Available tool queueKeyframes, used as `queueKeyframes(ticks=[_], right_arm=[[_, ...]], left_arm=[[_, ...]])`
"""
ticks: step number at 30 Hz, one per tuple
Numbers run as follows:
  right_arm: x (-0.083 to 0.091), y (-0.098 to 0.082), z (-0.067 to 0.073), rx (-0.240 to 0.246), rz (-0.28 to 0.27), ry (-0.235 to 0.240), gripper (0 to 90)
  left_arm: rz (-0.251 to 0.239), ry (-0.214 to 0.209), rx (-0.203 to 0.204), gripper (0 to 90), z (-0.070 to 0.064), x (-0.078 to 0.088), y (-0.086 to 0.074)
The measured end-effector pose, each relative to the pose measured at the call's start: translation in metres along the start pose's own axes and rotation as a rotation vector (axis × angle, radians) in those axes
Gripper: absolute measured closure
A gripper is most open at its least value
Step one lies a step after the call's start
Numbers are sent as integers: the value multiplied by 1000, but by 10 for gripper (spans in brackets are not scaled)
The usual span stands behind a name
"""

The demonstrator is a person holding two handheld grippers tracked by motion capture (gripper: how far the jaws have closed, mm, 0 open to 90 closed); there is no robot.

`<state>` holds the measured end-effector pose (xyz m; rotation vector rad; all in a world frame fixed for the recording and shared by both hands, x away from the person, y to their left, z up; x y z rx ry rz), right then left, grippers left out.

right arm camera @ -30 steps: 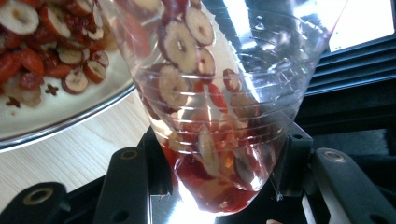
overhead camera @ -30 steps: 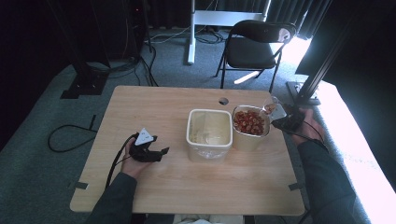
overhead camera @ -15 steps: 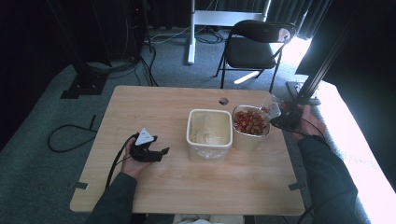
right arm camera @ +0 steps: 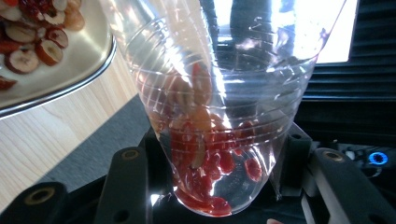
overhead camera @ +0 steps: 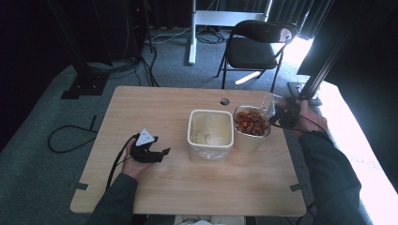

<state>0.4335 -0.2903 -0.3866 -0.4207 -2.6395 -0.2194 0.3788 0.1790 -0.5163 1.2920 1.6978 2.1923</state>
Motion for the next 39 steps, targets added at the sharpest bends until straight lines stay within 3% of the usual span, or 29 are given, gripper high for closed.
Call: queueKeyframes(ticks=[7,13,21,39], right_arm=[[2,9,-1,115,38,-47,515],[4,11,-2,178,71,-74,516],[10,21,1,250,68,-103,516],[13,26,-3,287,68,-133,516]], left_arm=[[1,-2,-3,254,-1,0,0],[0,-3,-3,254,-1,0,0],[2,-6,-2,254,-1,-2,0],[-1,-6,-1,254,-2,-2,0]])
Point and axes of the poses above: each handheld gripper's, and its own axes: x roughly backward along the jaws, y roughly out of its top, z roughly to its left, the point moved 2 cm from there along -x, roughly forward along the jaws, and after that the axes turned 4 degrees about y, right-handed, at the moved point
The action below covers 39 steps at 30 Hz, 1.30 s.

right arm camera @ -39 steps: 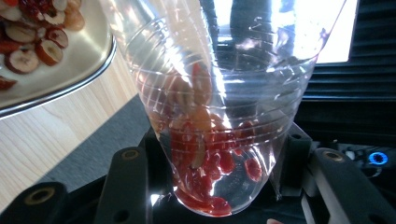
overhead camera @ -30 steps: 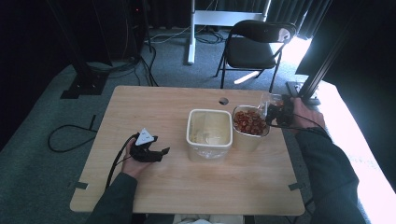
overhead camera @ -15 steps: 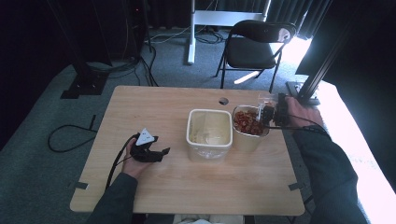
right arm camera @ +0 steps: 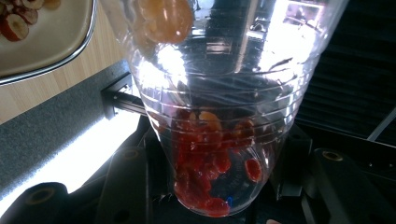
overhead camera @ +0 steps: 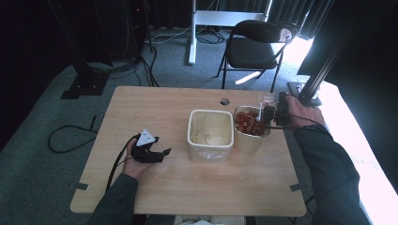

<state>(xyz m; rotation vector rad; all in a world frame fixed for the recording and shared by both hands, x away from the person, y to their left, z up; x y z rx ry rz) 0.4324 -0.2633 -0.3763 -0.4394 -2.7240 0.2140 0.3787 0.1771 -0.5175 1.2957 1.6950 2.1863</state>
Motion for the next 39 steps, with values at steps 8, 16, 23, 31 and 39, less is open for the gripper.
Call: queueKeyframes(ticks=[8,16,23,31,39], right_arm=[[-1,6,-1,16,0,0,516],[5,20,-5,60,-13,-24,516],[-4,8,0,48,27,1,516],[7,25,-5,43,-34,-31,517],[-2,13,1,21,4,-13,516]], left_arm=[[3,-1,-2,254,1,-1,0],[4,-4,-2,254,0,-1,0],[-1,-3,4,254,1,-2,0],[3,-2,5,254,1,-3,-1],[-6,2,7,254,1,0,1]])
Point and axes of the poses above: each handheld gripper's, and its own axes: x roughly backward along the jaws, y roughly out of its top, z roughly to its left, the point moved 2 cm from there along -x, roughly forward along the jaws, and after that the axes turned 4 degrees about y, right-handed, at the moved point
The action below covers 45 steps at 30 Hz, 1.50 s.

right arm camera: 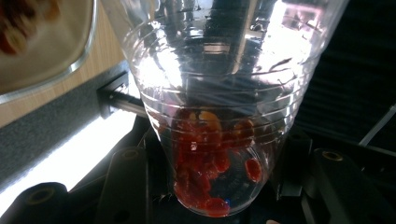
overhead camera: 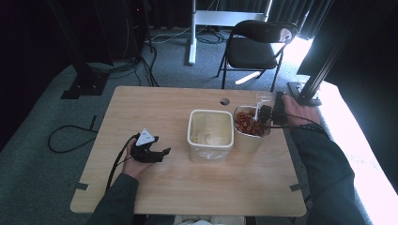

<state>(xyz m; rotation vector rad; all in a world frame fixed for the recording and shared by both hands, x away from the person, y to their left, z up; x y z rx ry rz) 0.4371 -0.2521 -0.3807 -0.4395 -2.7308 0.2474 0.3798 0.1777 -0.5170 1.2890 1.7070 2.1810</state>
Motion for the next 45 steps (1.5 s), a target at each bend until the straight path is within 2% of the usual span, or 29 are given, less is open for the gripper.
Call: queueKeyframes(ticks=[2,4,10,16,23,29,34,38,41,45], right_arm=[[4,8,-1,15,-26,-10,517],[5,9,-4,8,-31,-13,516],[-3,-5,0,8,20,8,517],[7,15,-2,42,-31,-19,517],[-2,-6,2,31,37,-3,517],[3,7,2,49,-6,-10,517],[-2,-13,2,-70,-2,36,516],[3,-21,3,-245,-93,109,516],[4,-23,5,-340,-141,154,516],[4,-31,4,-536,-238,251,516]], left_arm=[[3,-1,-2,254,-1,-1,0],[6,-4,-3,254,-2,-2,-1],[5,-5,-5,254,-2,-2,-1],[9,-5,-5,254,-2,-3,-1],[4,-4,-3,254,-2,-2,-1],[9,-4,-6,254,-3,-2,-1],[7,-3,-6,254,-4,-3,-2],[4,-2,-9,254,-4,-3,-1],[5,-2,-8,254,-4,-3,-1],[9,-5,-10,253,-4,-5,-2]])
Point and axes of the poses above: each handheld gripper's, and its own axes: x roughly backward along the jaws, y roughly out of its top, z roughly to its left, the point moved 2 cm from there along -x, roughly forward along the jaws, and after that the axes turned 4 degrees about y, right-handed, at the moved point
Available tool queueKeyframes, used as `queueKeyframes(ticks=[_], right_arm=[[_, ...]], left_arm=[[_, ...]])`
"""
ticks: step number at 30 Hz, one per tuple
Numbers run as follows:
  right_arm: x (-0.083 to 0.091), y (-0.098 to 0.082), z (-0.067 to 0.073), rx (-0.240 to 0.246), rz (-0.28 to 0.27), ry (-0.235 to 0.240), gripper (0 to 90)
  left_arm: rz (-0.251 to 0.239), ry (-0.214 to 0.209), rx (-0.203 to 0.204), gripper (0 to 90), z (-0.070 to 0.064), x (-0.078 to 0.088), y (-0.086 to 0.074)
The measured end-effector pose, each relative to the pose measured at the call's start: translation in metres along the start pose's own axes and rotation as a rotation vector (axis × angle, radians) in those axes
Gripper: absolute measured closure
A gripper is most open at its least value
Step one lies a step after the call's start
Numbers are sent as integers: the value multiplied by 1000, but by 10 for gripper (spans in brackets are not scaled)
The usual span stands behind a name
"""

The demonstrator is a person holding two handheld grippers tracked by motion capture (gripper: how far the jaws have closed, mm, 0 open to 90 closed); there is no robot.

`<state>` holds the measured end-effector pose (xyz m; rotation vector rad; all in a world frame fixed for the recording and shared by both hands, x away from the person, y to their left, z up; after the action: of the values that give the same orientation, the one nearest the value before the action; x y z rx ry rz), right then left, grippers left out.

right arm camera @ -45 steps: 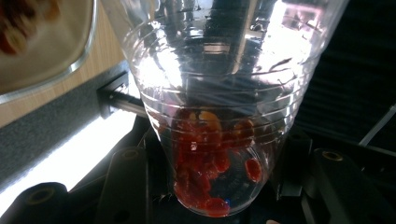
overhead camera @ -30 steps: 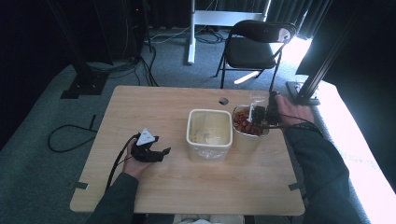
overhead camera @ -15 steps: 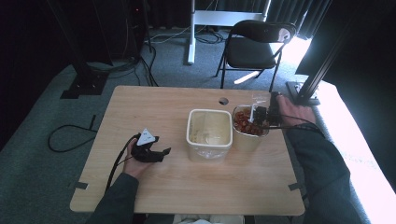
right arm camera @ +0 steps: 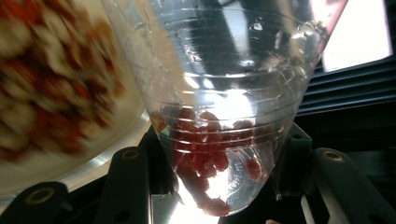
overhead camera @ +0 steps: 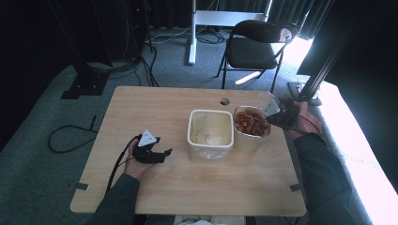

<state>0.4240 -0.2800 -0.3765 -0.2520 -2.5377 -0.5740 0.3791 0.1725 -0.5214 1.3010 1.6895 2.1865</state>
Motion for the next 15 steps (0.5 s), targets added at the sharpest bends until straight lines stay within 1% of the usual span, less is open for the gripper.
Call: queueKeyframes(ticks=[2,3,6,9,11,15], right_arm=[[1,-3,-1,-123,-55,54,516],[1,-5,-1,-176,-83,84,516],[4,-8,-1,-305,-154,160,515],[10,-8,0,-402,-223,221,515],[16,-6,1,-446,-264,260,514],[29,1,0,-527,-385,348,514]], left_arm=[[4,-3,0,253,-1,-2,-1],[7,0,-5,254,-1,-2,-1],[6,-3,-3,253,-2,-4,-2],[5,-2,0,253,-2,-4,-2],[5,-2,-2,254,-2,-5,-2],[8,-6,-2,254,-2,-5,-2]])
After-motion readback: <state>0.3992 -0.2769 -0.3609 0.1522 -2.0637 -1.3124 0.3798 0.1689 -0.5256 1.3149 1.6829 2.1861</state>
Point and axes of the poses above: each handheld gripper's, and its own axes: x roughly backward along the jaws, y roughly out of its top, z roughly to its left, the point moved 2 cm from there along -x, roughly forward along the jaws, and after that the axes turned 4 degrees about y, right-handed, at the moved point
